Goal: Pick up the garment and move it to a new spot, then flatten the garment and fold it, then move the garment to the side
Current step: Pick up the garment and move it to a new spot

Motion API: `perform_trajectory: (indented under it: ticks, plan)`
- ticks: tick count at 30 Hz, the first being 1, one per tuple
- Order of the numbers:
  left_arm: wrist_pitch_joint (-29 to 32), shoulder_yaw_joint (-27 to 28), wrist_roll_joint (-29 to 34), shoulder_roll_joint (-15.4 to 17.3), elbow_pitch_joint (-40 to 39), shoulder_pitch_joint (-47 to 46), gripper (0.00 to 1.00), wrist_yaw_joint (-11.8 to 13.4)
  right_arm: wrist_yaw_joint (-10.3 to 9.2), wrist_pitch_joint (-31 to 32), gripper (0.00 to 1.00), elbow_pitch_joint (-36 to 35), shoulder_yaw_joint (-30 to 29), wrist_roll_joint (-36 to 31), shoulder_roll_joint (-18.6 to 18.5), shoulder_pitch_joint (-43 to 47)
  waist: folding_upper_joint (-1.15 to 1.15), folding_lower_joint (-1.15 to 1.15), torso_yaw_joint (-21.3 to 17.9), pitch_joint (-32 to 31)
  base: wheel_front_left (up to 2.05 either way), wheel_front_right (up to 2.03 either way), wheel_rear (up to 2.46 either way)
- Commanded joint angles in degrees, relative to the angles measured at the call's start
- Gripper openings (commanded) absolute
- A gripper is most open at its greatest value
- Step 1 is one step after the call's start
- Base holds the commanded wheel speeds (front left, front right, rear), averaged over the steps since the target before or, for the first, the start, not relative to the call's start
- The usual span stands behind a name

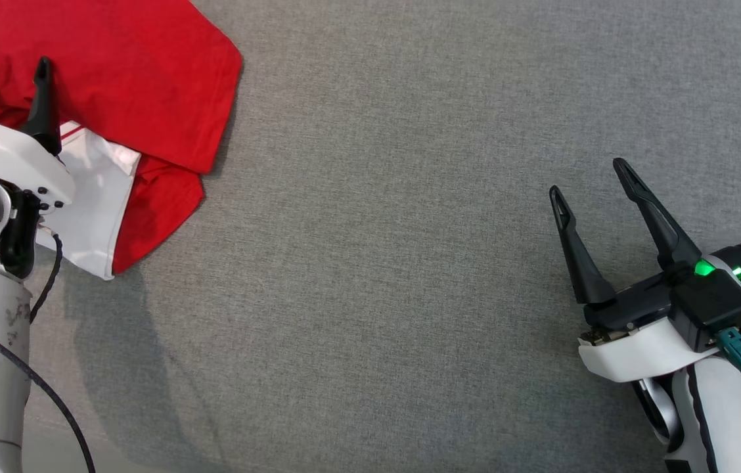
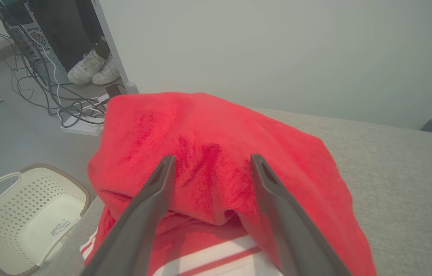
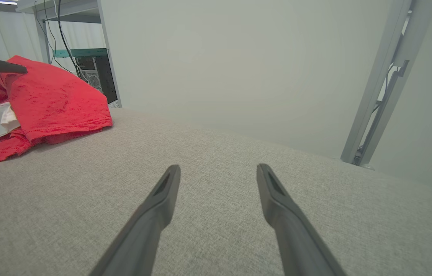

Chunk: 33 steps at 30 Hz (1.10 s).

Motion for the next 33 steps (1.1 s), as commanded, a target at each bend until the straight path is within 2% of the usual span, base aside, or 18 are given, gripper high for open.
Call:
perform_trajectory:
  ticks: [1, 8, 10, 14, 21, 30, 33]
  plan:
    - [1.20, -0.52, 0.50, 0.80, 1.53, -1.80, 1.00, -0.46, -0.01, -0.28, 1.00, -0.30, -0.02, -0.28, -0.23, -0.72, 0.00, 0.00, -0.69, 0.83, 0.00, 0.00, 0.00]
    - [7.62, -2.48, 0.45, 2.54, 8.18, -6.75, 1.00, -1.39, -0.01, -0.28, 1.00, -0.22, 0.66, -0.48, 0.19, -1.47, 0.00, 0.00, -1.52, 1.83, 0.00, 0.00, 0.00]
    - [9.37, -3.09, 0.43, 2.89, 9.59, -7.64, 0.00, -1.55, -0.01, -0.28, 1.00, -0.20, 0.65, -0.46, 0.23, -1.51, 0.00, 0.00, -1.62, 1.99, 0.00, 0.00, 0.00]
    - [9.85, -3.44, -0.22, 3.09, 11.40, -8.67, 0.00, -1.85, -0.01, -0.28, 1.00, -0.05, 0.56, -0.74, 0.36, -1.62, 0.00, 0.00, -1.73, 2.25, 0.00, 0.00, 0.00]
    - [5.14, -3.09, 0.14, 3.80, 11.72, -9.82, 0.00, -1.11, -0.01, -0.28, 1.00, 0.50, 0.60, -0.73, 0.70, -1.47, 0.00, 0.00, -1.67, 1.23, 0.00, 0.00, 0.00]
    - [-9.78, -0.26, -0.45, 4.74, 6.50, -11.50, 0.00, 0.53, -0.01, -0.28, 1.00, 1.24, 0.30, 0.25, 2.12, -0.57, 0.00, 0.00, -1.81, -3.79, 0.00, 0.00, 0.00]
    - [-13.31, 0.13, -0.51, 4.58, 2.86, -12.06, 0.00, -0.07, -0.01, -0.28, 1.00, 1.56, -0.02, 0.52, 2.55, -0.26, 0.00, 0.00, -1.92, -5.72, 0.00, 0.00, 0.00]
